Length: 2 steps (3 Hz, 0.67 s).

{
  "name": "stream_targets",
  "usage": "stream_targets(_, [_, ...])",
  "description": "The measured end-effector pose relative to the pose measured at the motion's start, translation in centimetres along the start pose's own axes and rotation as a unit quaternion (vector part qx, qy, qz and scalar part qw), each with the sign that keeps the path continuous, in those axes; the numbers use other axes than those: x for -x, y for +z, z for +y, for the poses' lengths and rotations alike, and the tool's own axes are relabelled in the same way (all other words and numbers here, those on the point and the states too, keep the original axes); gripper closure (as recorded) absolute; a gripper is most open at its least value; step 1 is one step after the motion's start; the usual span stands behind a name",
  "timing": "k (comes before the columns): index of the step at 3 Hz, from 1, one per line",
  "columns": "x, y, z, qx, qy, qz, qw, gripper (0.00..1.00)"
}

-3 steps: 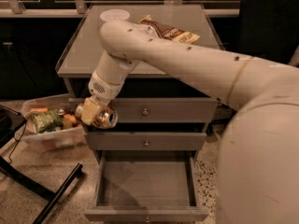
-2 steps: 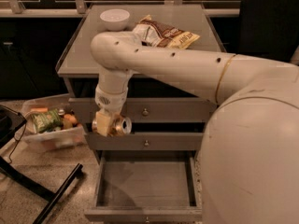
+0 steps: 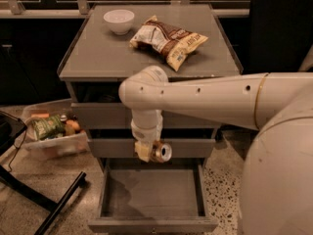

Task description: Place orange can into bottom drawer

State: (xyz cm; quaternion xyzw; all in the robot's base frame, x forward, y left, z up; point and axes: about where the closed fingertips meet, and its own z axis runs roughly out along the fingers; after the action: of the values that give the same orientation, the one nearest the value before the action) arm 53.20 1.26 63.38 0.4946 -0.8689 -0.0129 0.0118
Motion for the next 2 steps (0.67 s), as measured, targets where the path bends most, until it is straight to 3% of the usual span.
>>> stream_targets(1, [-3.5,5.6,-3.7,-0.036,0.060,-0.008,0.9975,1.00])
stream_targets(2, [-7.9,11.3,-6.6,-0.043,0.153,-0.035,0.9867,1.00])
